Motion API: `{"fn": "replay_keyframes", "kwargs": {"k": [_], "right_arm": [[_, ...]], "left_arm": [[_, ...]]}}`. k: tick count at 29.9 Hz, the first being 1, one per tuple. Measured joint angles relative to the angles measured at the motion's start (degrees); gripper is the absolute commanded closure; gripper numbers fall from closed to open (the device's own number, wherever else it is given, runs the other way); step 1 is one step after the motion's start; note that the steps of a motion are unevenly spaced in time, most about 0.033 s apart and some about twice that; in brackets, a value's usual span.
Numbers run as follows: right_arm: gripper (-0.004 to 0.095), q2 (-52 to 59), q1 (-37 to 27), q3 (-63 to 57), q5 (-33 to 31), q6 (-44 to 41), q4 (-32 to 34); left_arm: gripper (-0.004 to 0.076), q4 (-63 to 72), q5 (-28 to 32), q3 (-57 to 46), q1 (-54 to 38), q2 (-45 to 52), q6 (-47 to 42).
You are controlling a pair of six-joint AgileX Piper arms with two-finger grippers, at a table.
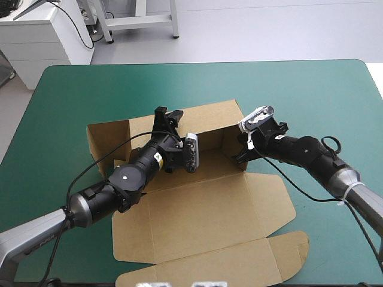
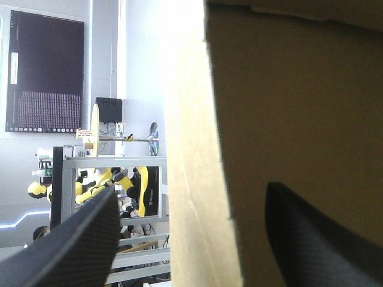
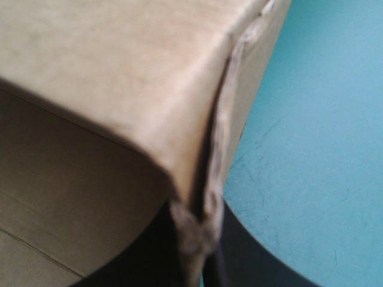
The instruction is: Fold the box
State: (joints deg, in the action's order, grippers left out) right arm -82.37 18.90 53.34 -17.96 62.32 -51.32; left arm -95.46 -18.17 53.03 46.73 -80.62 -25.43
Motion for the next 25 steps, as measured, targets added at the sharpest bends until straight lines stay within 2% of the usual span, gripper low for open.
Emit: {"fn": "replay_keyframes", "kwargs": {"k": [9, 13, 16, 18, 20, 23, 24, 25], "right_arm": [[0.0927, -0.17, 0.27, 0.00, 1.65, -1.68, 0.44], [0.0927, -0.17, 0.27, 0.00, 2.70, -1.68, 0.60], [0.0927, -0.22, 0.27, 0.00, 3.73, -1.68, 0.72], [0.0927, -0.22, 0.27, 0.00, 4.27, -1.68, 0.72], [0.0927, -0.22, 0.27, 0.00, 4.45, -1.68, 0.74], [0.0927, -0.22, 0.27, 0.00, 4.57, -1.68, 0.74], [0.0927, -0.22, 0.27, 0.00, 4.57, -1.68, 0.74], [0.0927, -0.22, 0.27, 0.00, 4.57, -1.68, 0.74]], "left_arm": [[0.0148, -0.20, -0.97, 0.00, 8.29, 4.44, 0.00], [0.0164, -0.24, -4.26, 0.00, 12.54, 6.57, 0.00], [0.0209, -0.24, -6.74, 0.00, 14.95, 7.83, 0.00], [0.0267, -0.18, -7.54, 0.00, 16.41, 8.64, 0.00], [0.0365, 0.03, -8.06, 0.00, 18.41, 9.61, 0.00], [0.0628, 0.24, -9.46, 0.00, 22.00, 10.45, 0.00], [0.0737, 0.30, -10.09, 0.00, 22.85, 10.55, 0.00], [0.0707, 0.45, -10.51, 0.00, 23.78, 10.66, 0.05]]}}
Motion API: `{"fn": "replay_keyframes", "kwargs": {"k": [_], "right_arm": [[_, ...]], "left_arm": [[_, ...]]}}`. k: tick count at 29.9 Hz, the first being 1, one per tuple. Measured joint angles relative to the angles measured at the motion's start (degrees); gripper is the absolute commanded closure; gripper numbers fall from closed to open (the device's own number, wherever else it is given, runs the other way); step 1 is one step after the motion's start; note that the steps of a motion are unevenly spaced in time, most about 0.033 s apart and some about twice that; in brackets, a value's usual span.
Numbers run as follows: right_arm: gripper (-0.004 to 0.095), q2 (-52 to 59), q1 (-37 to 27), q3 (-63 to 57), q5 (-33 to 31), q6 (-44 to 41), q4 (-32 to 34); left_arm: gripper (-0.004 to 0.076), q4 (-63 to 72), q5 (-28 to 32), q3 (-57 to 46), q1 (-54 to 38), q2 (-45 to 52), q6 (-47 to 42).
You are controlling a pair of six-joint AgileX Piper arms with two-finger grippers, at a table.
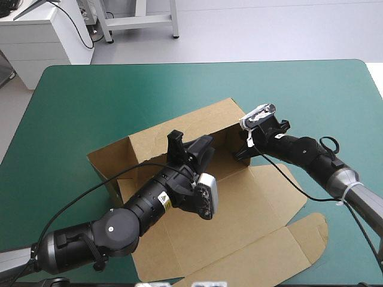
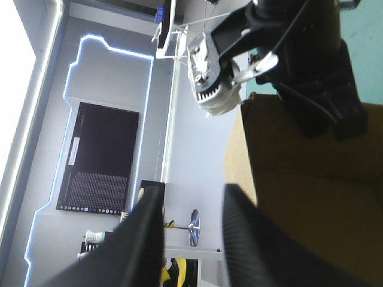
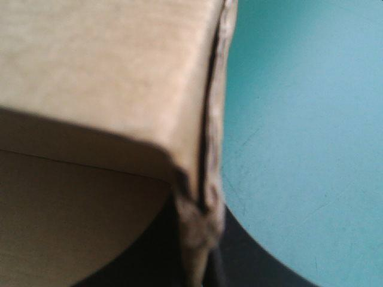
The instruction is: Fold the box
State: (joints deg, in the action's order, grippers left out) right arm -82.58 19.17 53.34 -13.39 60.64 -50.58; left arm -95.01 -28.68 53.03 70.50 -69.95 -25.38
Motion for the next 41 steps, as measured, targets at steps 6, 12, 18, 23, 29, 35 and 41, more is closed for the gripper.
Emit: {"fn": "replay_keyframes", "kwargs": {"k": [6, 12, 18, 23, 29, 35, 41], "right_arm": [[0.0927, 0.00, 0.00, 0.00, -0.02, 0.00, 0.05], [0.0927, 0.00, 0.00, 0.00, -0.14, 0.00, 0.05], [0.0927, 0.00, 0.00, 0.00, -0.14, -0.13, 0.05], [0.0928, 0.00, 0.00, 0.00, -0.14, -0.13, 0.90], [0.0927, 0.00, 0.00, 0.00, -0.24, -0.24, 1.30], [0.0927, 0.63, -0.06, 0.00, -2.77, -4.41, 5.64], [0.0927, 3.20, -0.06, 2.77, -11.88, -25.64, 25.58]], "left_arm": [[0.0704, 2.43, -0.34, 1.55, 2.56, 0.06, 0.65], [0.0704, 18.28, -2.95, 9.03, -0.46, 0.06, 10.24], [0.0704, 40.87, -12.38, 20.13, -11.16, 0.06, 24.27], [0.0704, 55.58, -22.61, 28.30, -22.66, 0.06, 30.09], [0.0705, 70.23, -34.54, 33.39, -36.91, 0.36, 32.72], [0.0709, 80.36, -40.59, 33.46, -47.76, 0.62, 35.56], [0.0710, 80.83, -40.98, 33.46, -51.80, 1.07, 35.56]]}}
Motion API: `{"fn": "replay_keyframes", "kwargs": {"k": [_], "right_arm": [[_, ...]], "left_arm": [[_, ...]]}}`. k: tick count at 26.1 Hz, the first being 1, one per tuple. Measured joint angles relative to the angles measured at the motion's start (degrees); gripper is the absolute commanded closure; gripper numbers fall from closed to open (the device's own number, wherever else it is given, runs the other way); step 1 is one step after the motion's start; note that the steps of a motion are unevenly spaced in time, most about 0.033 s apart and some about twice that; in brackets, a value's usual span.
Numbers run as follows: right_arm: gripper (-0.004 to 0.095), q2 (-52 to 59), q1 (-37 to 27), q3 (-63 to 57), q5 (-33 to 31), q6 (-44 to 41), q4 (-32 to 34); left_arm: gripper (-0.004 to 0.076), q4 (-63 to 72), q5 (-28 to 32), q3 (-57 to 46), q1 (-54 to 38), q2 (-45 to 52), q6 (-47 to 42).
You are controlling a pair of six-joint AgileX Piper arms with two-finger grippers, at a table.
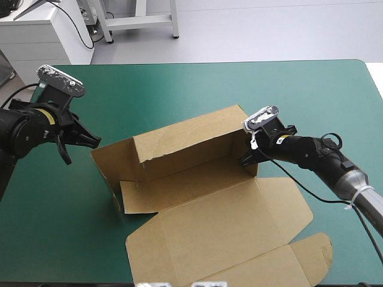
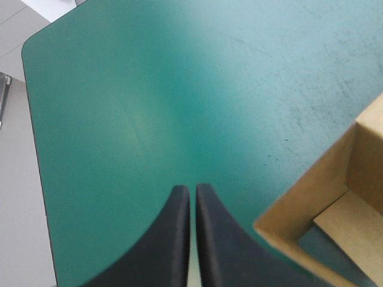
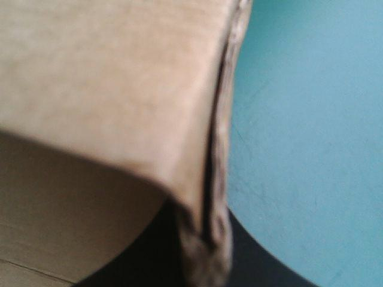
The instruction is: Fold the box
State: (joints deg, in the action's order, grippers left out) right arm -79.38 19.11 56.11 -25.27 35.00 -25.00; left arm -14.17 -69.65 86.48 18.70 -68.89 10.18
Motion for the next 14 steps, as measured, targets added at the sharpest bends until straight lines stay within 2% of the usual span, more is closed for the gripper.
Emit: {"fn": "replay_keyframes", "kwargs": {"k": [3, 6, 9, 14], "right_arm": [[0.0927, 0.53, 0.00, 3.68, -7.69, -12.31, 11.60], [0.0929, 0.64, 0.00, 7.95, -17.68, -21.58, 19.09], [0.0929, 0.64, 0.00, 11.70, -24.43, -25.35, 23.47], [0.0929, -4.50, 0.00, 16.52, -28.15, -29.76, 26.27]], "left_arm": [[0.0712, 0.20, -0.24, 0.00, -0.14, 0.07, 0.00], [0.0712, 0.21, -0.24, 0.00, -0.20, 0.07, -0.06], [0.0712, 0.21, -0.18, 0.00, -0.20, 0.07, -0.37], [0.0717, 0.15, 0.04, 0.00, -0.20, 0.07, -0.42]]}}
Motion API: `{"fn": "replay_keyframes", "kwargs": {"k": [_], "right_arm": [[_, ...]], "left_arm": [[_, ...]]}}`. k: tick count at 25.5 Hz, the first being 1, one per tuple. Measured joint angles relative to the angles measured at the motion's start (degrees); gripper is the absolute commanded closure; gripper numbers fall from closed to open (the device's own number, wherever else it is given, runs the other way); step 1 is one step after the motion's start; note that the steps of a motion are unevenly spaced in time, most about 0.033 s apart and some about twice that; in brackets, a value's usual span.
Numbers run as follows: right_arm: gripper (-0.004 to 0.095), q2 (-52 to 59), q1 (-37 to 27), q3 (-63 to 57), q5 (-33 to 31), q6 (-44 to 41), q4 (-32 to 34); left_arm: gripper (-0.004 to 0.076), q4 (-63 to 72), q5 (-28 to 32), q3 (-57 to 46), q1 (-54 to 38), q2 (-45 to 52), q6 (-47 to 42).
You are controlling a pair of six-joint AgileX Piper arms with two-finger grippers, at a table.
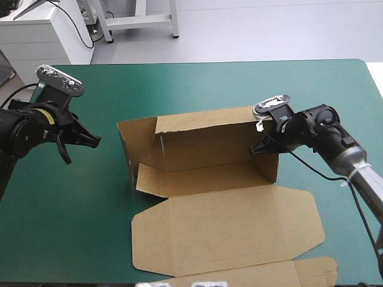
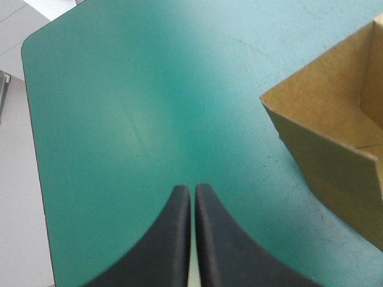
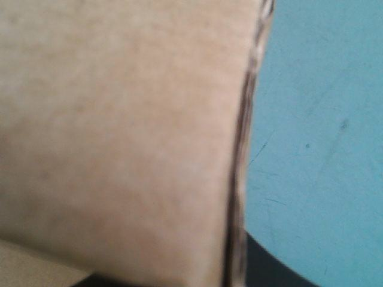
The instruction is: Fold the box
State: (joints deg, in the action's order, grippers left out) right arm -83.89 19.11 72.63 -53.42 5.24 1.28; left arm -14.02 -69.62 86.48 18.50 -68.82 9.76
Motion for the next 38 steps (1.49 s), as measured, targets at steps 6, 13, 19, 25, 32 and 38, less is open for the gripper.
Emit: {"fn": "replay_keyframes", "kwargs": {"k": [6, 13, 19, 25, 32, 38], "right_arm": [[0.0929, -16.52, 0.00, 16.76, -3.01, -1.50, 1.36], [0.0584, -31.15, -0.04, 33.40, -9.68, -1.96, 1.76], [0.0269, -31.88, 0.06, 36.24, -15.20, 0.88, 1.98], [0.0279, -31.48, 0.06, 39.21, -17.23, 1.57, 2.46], [0.0280, -28.15, -1.69, 39.44, -17.48, 1.93, -4.50], [0.0280, -27.92, -4.32, 38.29, -17.60, 2.17, -8.14]], "left_arm": [[0.0717, 0.00, 0.49, 0.00, 0.00, 0.00, 0.00], [0.0717, 0.00, -0.06, 0.00, 0.00, 0.00, 0.00], [0.0717, 0.00, -0.69, 0.00, 0.00, 0.00, 0.00], [0.0717, 0.00, -0.90, 0.00, 0.00, 0.00, 0.00], [0.0717, 0.00, -1.78, 0.00, 0.00, 0.00, 0.00], [0.0717, 0.00, -1.88, 0.00, 0.00, 0.00, 0.00]]}}
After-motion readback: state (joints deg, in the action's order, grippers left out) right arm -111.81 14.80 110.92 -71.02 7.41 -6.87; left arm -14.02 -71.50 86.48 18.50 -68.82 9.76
